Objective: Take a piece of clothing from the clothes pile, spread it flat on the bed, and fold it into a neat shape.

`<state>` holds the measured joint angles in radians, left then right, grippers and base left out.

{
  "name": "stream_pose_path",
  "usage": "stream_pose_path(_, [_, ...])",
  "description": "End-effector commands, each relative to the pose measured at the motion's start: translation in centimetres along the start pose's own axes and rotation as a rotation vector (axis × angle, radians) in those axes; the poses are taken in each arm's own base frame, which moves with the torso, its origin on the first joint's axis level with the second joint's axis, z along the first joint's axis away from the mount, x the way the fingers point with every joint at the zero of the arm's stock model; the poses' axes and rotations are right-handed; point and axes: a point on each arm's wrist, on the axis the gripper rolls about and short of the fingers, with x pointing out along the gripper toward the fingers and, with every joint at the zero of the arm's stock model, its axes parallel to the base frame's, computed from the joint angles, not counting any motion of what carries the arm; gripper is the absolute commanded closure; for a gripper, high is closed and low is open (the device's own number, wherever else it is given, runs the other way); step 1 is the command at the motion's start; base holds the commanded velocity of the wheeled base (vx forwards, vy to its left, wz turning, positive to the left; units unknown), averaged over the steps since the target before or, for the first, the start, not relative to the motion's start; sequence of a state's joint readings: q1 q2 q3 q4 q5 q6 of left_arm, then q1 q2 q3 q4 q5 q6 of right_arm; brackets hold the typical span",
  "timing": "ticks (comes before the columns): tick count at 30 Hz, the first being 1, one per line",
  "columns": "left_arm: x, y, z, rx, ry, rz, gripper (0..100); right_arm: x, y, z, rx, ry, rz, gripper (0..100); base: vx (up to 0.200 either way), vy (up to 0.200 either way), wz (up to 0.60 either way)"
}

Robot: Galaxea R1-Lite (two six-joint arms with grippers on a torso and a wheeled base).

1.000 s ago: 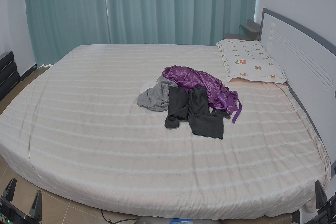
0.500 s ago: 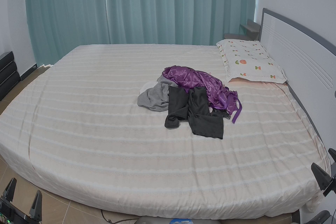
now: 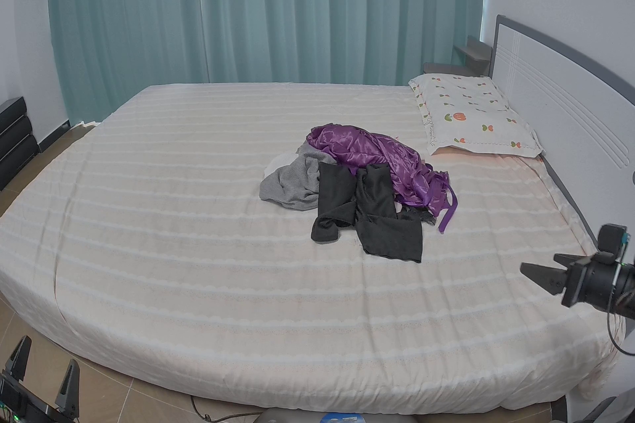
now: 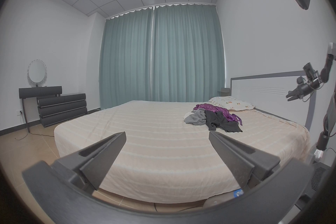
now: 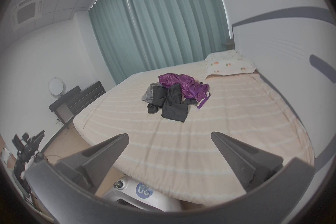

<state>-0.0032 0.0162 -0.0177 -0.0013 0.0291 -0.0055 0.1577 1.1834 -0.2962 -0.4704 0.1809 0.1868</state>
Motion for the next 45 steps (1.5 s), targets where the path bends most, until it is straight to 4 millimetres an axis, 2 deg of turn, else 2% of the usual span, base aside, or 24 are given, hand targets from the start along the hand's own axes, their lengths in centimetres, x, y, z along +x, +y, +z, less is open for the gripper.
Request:
stream_pose_path(1, [0.0, 0.0, -0.5, -0.001, 0.001, 0.002, 0, 16.9, -1.3, -0.4, 0.126, 0.158, -0.026, 0, 0.000, 0.000, 0.00])
stream_pose_path(5, [0.0, 0.0, -0.5, -0.001, 0.001, 0.002, 0, 22.6, -2.1, -0.3, 0.164, 0.122, -0.109, 0, 0.000, 0.000, 0.00])
stream_pose_path(8, [0.0, 0.0, -0.5, -0.001, 0.001, 0.002, 0, 25.7, -2.6, -0.4, 0.207, 0.107, -0.132, 0, 0.000, 0.000, 0.00])
stream_pose_path(12, [0.0, 0.0, -0.5, -0.001, 0.001, 0.002, 0, 28.8, -3.5, -1.1, 0.218, 0.107, -0.146, 0, 0.000, 0.000, 0.00])
stream_pose_path(14, [0.0, 0.0, -0.5, -0.001, 0.001, 0.000, 0, 29.3, -3.6, -1.3, 0.218, 0.110, -0.147, 0, 0.000, 0.000, 0.00])
stream_pose_path(15, [0.0, 0.0, -0.5, -0.001, 0.001, 0.002, 0, 30.8, -3.8, -2.4, 0.230, 0.131, -0.149, 0, 0.000, 0.000, 0.00])
stream_pose_path(19, [0.0, 0.0, -0.5, -0.001, 0.001, 0.000, 0, 32.2, -3.9, -3.6, 0.240, 0.149, -0.152, 0, 0.000, 0.000, 0.00])
stream_pose_path(21, [0.0, 0.0, -0.5, -0.001, 0.001, 0.000, 0, 33.8, -4.2, -4.7, 0.247, 0.154, -0.160, 0, 0.000, 0.000, 0.00])
stream_pose_path(22, [0.0, 0.0, -0.5, -0.001, 0.001, 0.000, 0, 33.8, -4.2, -4.7, 0.247, 0.154, -0.160, 0, 0.000, 0.000, 0.00])
stream_pose_path(24, [0.0, 0.0, -0.5, -0.001, 0.001, 0.000, 0, 35.1, -4.5, -5.4, 0.252, 0.155, -0.161, 0, 0.000, 0.000, 0.00])
stream_pose_path(29, [0.0, 0.0, -0.5, -0.001, 0.001, 0.000, 0, 36.2, -4.4, -4.9, 0.289, 0.152, -0.143, 0, 0.000, 0.000, 0.00])
stream_pose_path(35, [0.0, 0.0, -0.5, -0.001, 0.001, 0.000, 0, 39.0, -3.9, -3.9, 0.330, 0.152, -0.136, 0, 0.000, 0.000, 0.00])
stream_pose_path(39, [0.0, 0.0, -0.5, -0.001, 0.001, 0.000, 0, 39.9, -3.6, -3.6, 0.346, 0.153, -0.133, 0, 0.000, 0.000, 0.00])
stream_pose_path(43, [0.0, 0.0, -0.5, -0.001, 0.001, 0.002, 0, 40.9, -2.9, -3.9, 0.338, 0.146, -0.119, 0, 0.000, 0.000, 0.00])
stream_pose_path(45, [0.0, 0.0, -0.5, -0.001, 0.001, 0.000, 0, 41.5, -2.3, -4.8, 0.323, 0.164, -0.125, 0, 0.000, 0.000, 0.00])
